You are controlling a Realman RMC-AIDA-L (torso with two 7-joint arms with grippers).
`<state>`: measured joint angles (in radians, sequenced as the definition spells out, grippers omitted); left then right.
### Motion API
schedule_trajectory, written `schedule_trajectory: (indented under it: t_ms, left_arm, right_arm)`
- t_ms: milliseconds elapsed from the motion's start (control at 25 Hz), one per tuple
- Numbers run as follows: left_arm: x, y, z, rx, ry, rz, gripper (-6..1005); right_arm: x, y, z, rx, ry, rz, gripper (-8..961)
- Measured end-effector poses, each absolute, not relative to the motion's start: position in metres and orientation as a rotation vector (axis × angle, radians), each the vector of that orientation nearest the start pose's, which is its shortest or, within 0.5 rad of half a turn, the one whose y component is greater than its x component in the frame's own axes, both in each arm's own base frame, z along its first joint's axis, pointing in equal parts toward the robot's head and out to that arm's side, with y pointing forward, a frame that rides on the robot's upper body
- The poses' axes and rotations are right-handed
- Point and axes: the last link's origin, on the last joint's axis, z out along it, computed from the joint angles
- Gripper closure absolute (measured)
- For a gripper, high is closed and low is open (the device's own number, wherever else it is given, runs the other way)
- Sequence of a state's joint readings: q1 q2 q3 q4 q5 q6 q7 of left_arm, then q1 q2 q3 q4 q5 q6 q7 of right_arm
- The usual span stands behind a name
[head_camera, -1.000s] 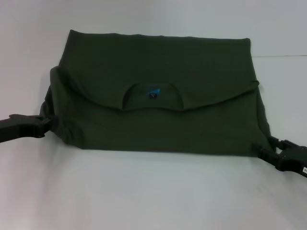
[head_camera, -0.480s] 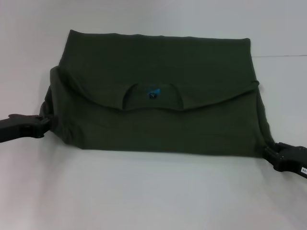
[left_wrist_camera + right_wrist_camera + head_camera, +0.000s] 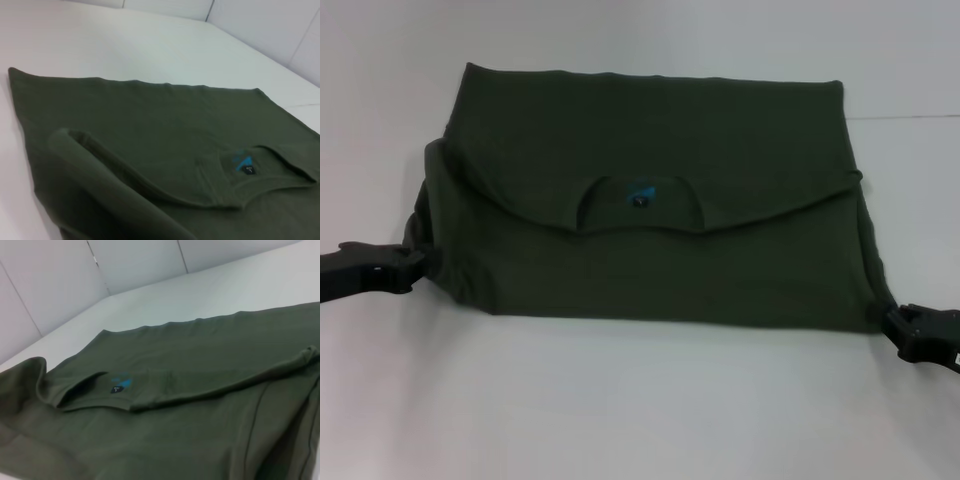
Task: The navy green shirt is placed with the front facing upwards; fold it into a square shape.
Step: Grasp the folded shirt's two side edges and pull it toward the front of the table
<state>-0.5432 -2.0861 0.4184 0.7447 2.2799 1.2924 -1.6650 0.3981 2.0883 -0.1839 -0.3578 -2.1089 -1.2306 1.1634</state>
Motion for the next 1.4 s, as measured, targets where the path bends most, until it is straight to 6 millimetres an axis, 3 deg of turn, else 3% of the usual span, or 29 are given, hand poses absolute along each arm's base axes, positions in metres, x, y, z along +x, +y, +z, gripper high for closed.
schedule_trajectory:
  t_ms: [240,440,480,800,1000,1040,1080,1240,1400]
  left_arm:
    - [-0.33,0.333,0.045,-2.381,-0.948,-0.413,968]
    - [-0.339,0.304,0.048,-2.457,-0.883,-0.403,969]
    - [-0.341,0.297,0.049,-2.474,-0.875,-0.404,969]
    - [-0.346,0.23,0.054,-2.64,-0.693,-0.448,968]
    - [-0.352,0.186,0.059,-2.714,-0.698,-0.431,969]
    - [-0.353,0.181,0.06,-2.724,-0.703,-0.424,969]
    - [-0.353,0.175,0.06,-2.739,-0.709,-0.416,969]
    - [-0.355,0.163,0.062,-2.767,-0.737,-0.372,966]
    - [-0.353,0.166,0.062,-2.773,-0.726,-0.381,959]
  right_arm:
    - [0.379,0.265,-0.004,-2.14,1.026,0.661,917]
    - [0.384,0.223,0.004,-2.191,0.967,0.711,916]
    - [0.384,0.223,0.004,-2.191,0.967,0.711,916]
    - [0.392,0.159,0.003,-2.266,0.963,0.708,916]
    - [0.396,0.119,0.004,-2.305,0.97,0.694,916]
    - [0.398,0.101,0.005,-2.326,0.998,0.667,916]
    - [0.398,0.101,0.005,-2.326,0.998,0.667,916]
    - [0.402,0.075,0.013,-2.294,1.04,0.654,917]
    - [0.401,0.074,0.031,-2.238,1.008,0.683,917]
